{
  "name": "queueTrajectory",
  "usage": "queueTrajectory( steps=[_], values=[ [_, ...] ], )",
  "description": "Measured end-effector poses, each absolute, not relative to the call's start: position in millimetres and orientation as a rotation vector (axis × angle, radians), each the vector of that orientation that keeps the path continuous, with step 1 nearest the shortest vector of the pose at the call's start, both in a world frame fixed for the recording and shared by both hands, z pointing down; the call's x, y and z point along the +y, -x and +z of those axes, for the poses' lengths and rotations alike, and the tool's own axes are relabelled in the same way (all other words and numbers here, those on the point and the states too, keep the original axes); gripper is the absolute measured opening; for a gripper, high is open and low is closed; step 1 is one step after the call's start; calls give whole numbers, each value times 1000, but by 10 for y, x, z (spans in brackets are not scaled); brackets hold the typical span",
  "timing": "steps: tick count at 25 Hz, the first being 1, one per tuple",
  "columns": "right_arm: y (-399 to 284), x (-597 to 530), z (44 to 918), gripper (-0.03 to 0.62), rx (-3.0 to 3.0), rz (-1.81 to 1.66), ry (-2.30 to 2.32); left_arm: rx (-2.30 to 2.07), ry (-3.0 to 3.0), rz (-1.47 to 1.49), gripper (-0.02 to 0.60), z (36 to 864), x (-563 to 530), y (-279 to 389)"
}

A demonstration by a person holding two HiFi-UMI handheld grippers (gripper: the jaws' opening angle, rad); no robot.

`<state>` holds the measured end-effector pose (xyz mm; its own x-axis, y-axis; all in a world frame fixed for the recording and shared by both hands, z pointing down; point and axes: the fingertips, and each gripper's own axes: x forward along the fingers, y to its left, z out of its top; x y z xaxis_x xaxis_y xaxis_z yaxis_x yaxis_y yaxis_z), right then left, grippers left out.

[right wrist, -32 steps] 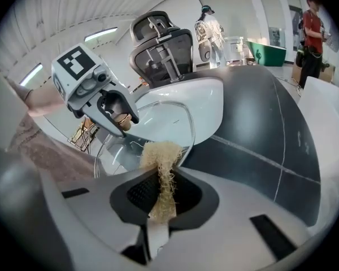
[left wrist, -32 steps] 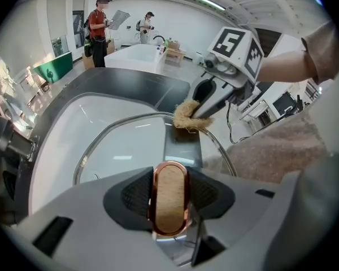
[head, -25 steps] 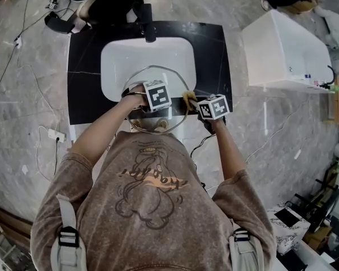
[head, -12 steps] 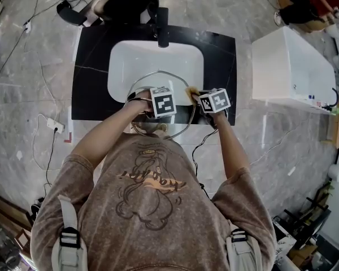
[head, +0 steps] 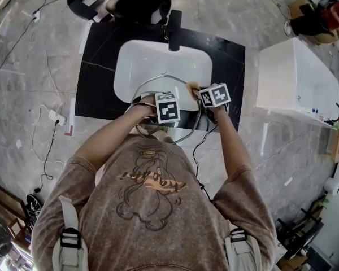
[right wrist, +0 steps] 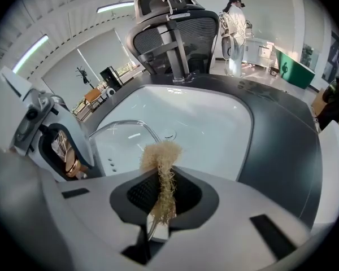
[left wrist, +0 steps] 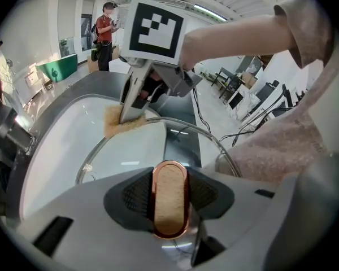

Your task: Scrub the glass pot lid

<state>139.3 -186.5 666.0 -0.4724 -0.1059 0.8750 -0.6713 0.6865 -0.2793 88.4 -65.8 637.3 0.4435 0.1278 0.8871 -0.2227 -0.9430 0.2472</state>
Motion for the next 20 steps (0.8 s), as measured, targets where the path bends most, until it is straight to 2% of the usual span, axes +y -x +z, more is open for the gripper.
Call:
queueTrajectory(
  steps=[20],
  values=[
    [-808, -2144, 6752, 48, -1965, 685, -479, -71, -2356, 1505, 178, 6375, -649, -890]
  ],
)
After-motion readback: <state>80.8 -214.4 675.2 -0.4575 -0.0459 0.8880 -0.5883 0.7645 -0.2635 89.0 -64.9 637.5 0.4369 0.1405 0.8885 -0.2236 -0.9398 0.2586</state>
